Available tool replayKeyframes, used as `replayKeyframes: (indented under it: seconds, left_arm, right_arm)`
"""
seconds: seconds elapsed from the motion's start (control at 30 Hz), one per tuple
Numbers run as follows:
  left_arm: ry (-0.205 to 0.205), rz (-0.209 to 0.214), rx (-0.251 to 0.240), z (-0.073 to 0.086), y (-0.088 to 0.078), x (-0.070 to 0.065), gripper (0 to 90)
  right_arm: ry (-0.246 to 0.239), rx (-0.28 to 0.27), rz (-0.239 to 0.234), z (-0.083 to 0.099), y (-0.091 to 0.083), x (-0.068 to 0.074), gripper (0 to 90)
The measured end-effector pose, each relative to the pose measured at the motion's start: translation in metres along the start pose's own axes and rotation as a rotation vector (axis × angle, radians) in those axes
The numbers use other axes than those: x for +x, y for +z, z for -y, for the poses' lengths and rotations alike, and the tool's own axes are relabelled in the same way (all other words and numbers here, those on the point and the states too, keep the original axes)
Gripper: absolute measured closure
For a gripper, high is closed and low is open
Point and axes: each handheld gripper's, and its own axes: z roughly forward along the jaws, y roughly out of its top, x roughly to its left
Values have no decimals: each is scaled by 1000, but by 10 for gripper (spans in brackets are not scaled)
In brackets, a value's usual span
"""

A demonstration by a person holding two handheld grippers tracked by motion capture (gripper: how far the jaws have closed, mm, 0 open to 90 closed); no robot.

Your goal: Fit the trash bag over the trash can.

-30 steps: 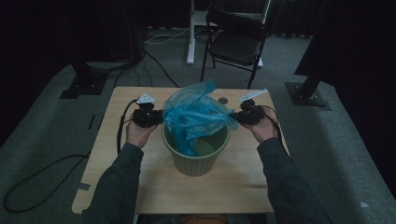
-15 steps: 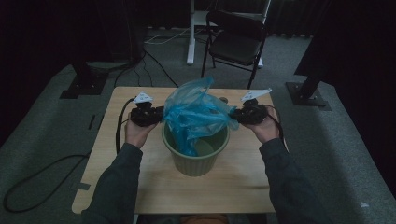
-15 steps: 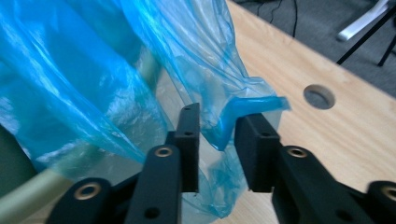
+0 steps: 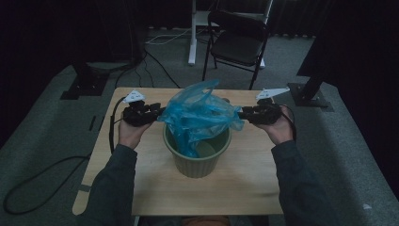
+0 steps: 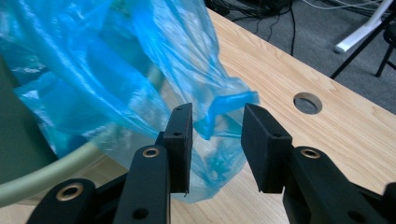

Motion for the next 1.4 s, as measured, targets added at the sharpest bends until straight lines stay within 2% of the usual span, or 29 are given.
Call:
replayKeyframes:
  seconds: [0.13,0.33,0.43,0.63,0.87,1.07,1.13,1.2,1.3,1.4]
  left_arm:
    - [-5,-42,7,-3,-3,5,612]
    - [-19,-40,-31,-7,-11,9,596]
    - [-26,-13,-58,-9,-15,8,585]
    - [4,61,-100,-15,-21,-1,555]
    - [41,91,-93,-22,-15,-11,538]
    - [88,82,-62,-25,-5,-23,542]
    - [103,65,-48,-26,-2,-26,578]
    - [116,59,-44,-26,-2,-28,660]
    - [121,67,-55,-23,-5,-30,791]
    - [127,64,-59,-19,-9,-31,840]
  right_arm:
    - [-23,-2,-21,-5,-1,7,635]
    - [-59,-16,-41,-16,0,18,653]
    - [-66,-24,-76,-22,2,24,656]
    - [-92,-13,-109,-31,14,34,656]
    - [-90,-18,-171,-42,26,42,654]
    - [-81,-8,-216,-51,38,51,636]
    - [-73,10,-216,-51,43,52,634]
    - [-63,33,-215,-50,47,51,635]
    - [-64,55,-225,-48,49,51,759]
    - [-96,65,-216,-45,44,55,872]
